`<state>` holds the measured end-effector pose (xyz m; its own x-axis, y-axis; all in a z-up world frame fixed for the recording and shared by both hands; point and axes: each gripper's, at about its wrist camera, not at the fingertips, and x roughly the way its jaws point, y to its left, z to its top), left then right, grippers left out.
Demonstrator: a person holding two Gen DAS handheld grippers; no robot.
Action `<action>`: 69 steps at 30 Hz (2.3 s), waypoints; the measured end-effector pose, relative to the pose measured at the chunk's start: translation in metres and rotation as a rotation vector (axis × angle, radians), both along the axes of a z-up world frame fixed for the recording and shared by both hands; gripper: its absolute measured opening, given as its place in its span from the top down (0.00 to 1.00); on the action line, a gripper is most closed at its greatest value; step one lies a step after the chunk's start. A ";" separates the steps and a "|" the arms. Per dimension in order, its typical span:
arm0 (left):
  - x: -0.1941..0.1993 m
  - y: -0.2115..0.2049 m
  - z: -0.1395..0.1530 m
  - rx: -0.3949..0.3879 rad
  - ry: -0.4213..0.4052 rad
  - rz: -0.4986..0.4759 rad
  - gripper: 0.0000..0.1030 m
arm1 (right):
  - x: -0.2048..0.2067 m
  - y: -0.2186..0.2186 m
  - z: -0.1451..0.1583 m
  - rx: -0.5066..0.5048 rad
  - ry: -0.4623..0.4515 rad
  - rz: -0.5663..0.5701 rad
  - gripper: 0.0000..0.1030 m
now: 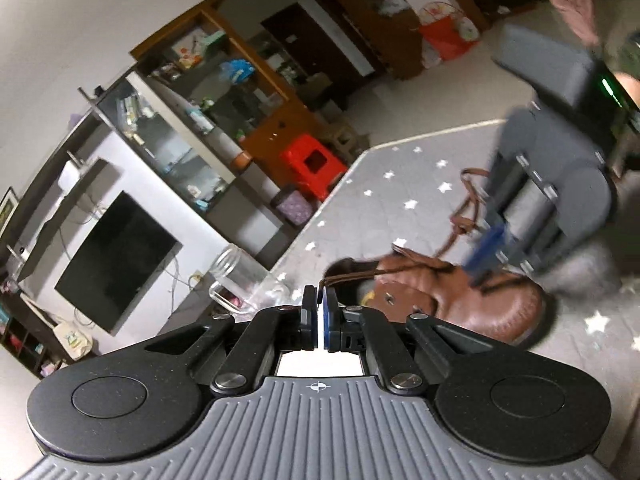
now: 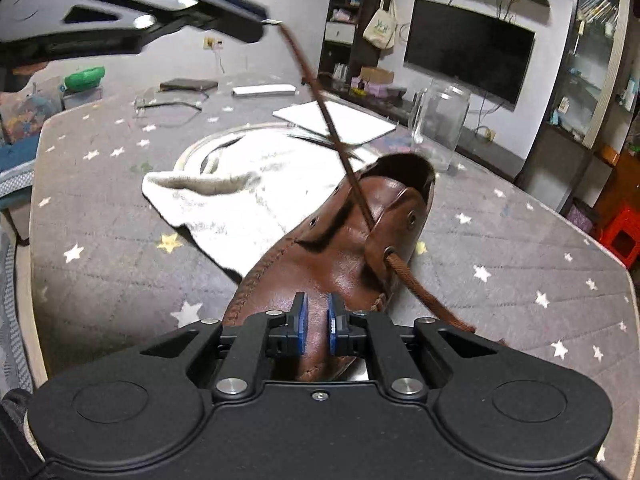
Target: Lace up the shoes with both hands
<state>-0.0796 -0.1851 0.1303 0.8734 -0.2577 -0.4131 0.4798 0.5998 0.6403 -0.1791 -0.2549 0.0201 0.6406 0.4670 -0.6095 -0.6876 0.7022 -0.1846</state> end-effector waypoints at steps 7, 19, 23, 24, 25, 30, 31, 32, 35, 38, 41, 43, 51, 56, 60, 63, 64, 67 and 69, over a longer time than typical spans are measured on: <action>-0.013 0.005 0.006 -0.029 0.043 -0.020 0.98 | -0.008 0.004 0.043 0.081 -0.108 0.042 0.86; -0.014 0.003 0.003 -0.044 0.063 -0.033 0.98 | -0.004 0.036 0.055 0.032 -0.220 0.130 0.87; -0.011 0.005 0.000 -0.062 0.086 -0.019 0.97 | -0.002 0.039 0.052 0.010 -0.238 0.124 0.99; -0.009 0.007 -0.001 -0.071 0.097 -0.011 0.97 | -0.003 0.039 0.052 0.004 -0.254 0.120 0.99; -0.006 0.008 -0.002 -0.079 0.111 -0.005 0.97 | -0.005 0.040 0.053 -0.002 -0.270 0.115 0.99; 0.009 0.009 -0.011 -0.122 0.186 0.022 0.96 | -0.020 0.029 0.077 0.018 -0.379 0.091 0.99; 0.012 0.008 -0.012 -0.132 0.199 0.026 0.96 | -0.023 0.028 0.081 0.019 -0.399 0.090 0.99; 0.017 0.007 -0.013 -0.149 0.220 0.027 0.95 | -0.026 0.026 0.086 0.016 -0.419 0.092 0.99; 0.030 0.002 -0.017 -0.202 0.273 0.030 0.89 | -0.028 0.023 0.086 -0.027 -0.436 0.089 0.99; 0.044 -0.008 -0.020 -0.236 0.308 0.039 0.71 | -0.026 0.019 0.078 -0.057 -0.431 0.071 0.99; 0.056 -0.019 -0.025 -0.254 0.329 0.055 0.69 | -0.023 0.017 0.074 -0.061 -0.429 0.059 0.99; 0.061 -0.024 -0.028 -0.261 0.339 0.068 0.69 | -0.022 0.015 0.072 -0.073 -0.437 0.055 0.99; 0.095 -0.028 -0.036 -0.349 0.397 0.171 0.69 | -0.010 0.004 0.064 -0.066 -0.426 0.034 0.99; 0.104 -0.031 -0.040 -0.359 0.417 0.194 0.69 | -0.008 0.000 0.061 -0.061 -0.420 0.023 0.99; 0.104 -0.026 -0.038 -0.365 0.431 0.188 0.68 | -0.005 -0.002 0.059 -0.071 -0.416 0.019 0.99; 0.100 -0.017 -0.034 -0.361 0.429 0.174 0.68 | -0.005 -0.002 0.056 -0.079 -0.412 0.019 0.99; 0.099 -0.013 -0.033 -0.359 0.428 0.169 0.69 | -0.005 -0.001 0.055 -0.083 -0.411 0.021 0.99; 0.096 -0.002 -0.033 -0.365 0.432 0.161 0.71 | -0.004 0.003 0.049 -0.102 -0.410 0.031 0.99; 0.093 0.007 -0.034 -0.377 0.433 0.156 0.71 | -0.004 0.007 0.045 -0.118 -0.402 0.042 0.99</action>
